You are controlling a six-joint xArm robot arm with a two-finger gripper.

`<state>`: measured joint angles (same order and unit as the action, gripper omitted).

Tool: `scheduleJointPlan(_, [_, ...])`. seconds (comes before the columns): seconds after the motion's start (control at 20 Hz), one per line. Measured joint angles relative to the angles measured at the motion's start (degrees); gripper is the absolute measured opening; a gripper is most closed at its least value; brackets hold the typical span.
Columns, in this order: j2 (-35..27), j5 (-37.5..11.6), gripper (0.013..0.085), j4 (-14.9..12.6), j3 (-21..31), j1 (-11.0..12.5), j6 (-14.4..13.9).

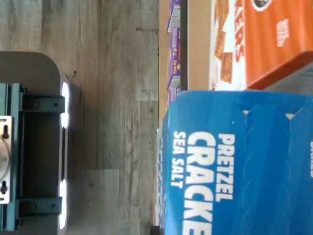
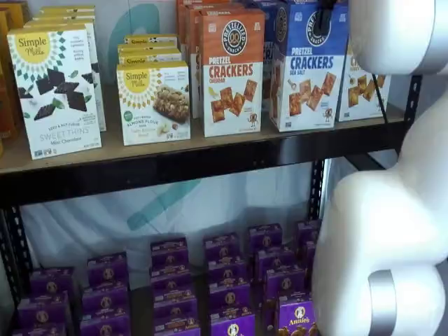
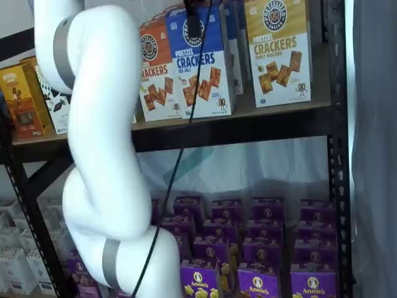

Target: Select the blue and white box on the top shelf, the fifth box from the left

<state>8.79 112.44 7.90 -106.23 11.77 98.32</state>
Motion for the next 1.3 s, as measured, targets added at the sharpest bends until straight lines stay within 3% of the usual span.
scheduleJointPlan(0.35, [4.79,0.21,0.057,0.11,5.18,1.45,1.41])
scheduleJointPlan(0.65, [10.52,-0.65,0.057,2.23,12.16,3.92,3.06])
scheduleJointPlan(0.85, [12.95,0.17,0.057,1.36,15.46,4.45,4.05])
scheduleJointPlan(1.3, [21.55,-4.56,0.057,-0.16,28.27,4.34,5.03])
